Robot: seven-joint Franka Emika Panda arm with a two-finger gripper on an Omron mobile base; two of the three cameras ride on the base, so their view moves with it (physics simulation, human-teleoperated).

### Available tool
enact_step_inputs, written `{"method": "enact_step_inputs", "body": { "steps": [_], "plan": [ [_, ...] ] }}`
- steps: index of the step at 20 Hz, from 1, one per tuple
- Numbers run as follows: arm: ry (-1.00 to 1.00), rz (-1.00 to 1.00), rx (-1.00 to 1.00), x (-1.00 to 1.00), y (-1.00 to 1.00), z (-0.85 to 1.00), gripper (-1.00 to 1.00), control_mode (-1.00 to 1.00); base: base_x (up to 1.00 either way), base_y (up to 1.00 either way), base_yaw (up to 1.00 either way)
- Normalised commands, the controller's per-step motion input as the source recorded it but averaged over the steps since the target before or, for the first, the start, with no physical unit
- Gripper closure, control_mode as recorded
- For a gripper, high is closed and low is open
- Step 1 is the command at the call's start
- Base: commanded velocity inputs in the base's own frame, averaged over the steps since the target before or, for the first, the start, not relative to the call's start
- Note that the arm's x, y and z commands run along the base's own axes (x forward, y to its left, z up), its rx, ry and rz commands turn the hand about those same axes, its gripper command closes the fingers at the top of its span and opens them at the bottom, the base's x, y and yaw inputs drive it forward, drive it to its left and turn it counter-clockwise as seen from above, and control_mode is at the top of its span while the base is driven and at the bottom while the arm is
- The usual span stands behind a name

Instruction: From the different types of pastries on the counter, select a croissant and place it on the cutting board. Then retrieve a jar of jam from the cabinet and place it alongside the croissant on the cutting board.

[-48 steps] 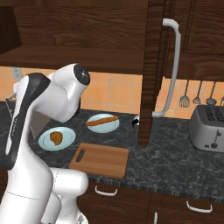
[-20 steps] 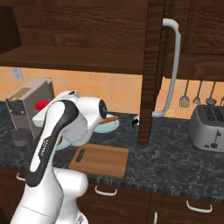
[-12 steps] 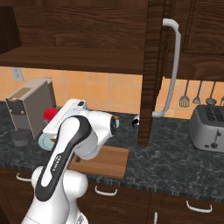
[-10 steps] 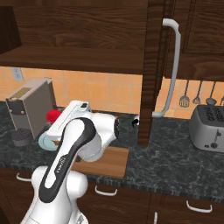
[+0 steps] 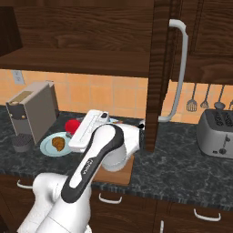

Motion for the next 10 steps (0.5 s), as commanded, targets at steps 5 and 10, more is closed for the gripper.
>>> {"method": "enact_step_inputs", "body": {
  "steps": [5, 10],
  "plan": [
    [0.02, 0.08, 0.0, 0.25, -0.4, -0.32, 1.0, -1.0, 0.0, 0.0, 0.0],
    [0.15, 0.01, 0.0, 0.12, -0.14, -0.08, 1.0, -1.0, 0.0, 0.0, 0.0]
  ]
}}
